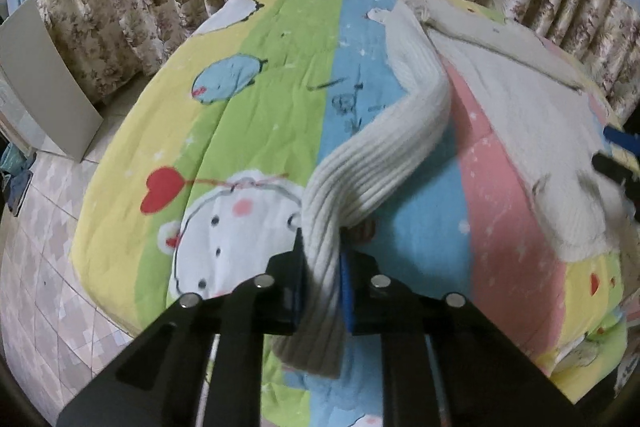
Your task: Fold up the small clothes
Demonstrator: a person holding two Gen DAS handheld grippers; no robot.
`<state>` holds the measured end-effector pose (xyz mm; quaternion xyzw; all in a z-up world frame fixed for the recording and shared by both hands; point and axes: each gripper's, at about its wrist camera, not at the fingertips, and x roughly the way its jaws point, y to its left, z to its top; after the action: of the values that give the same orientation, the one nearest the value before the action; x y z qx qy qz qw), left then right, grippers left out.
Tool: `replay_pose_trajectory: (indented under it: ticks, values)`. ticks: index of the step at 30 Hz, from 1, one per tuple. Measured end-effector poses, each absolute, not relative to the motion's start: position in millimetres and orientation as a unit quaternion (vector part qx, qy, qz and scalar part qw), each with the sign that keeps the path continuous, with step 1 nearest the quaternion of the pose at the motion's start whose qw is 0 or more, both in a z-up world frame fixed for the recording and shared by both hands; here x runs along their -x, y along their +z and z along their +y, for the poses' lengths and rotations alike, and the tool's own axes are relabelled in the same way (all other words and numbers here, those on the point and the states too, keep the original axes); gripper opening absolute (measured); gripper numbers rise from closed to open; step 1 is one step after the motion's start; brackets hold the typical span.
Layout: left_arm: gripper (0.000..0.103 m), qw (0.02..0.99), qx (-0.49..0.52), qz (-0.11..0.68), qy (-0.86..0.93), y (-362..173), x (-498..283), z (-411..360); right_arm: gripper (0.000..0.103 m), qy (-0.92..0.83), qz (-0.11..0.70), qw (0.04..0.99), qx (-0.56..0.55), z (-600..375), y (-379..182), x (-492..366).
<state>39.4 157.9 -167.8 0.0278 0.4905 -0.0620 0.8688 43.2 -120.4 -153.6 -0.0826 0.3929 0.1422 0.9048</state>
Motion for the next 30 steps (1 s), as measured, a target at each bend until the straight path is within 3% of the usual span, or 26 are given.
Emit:
replay_pose_trajectory:
  ticks: [5,19,28,30]
  values:
    - [0.014,0.863,0.043,0.493,-0.106,-152,-63,140,0.074,0.147,0.398,0.903,0.068,-126,-157,-51]
    - [0.015,0.842,0.146,0.436,-0.283,-83,-133,-16,0.073,0.084,0.385,0.919,0.022,-210,-148,-82]
    - [0.015,0.809,0.091,0.501,-0.294,-144,-151,-136,0.073,0.002,0.411,0.911,-0.040,-316,-171,-79]
    - [0.027,0.802,0.058,0.524,-0.281,-161,-151,-148,0.073,-0.004,0.414,0.909,-0.048,-327,-176,-74]
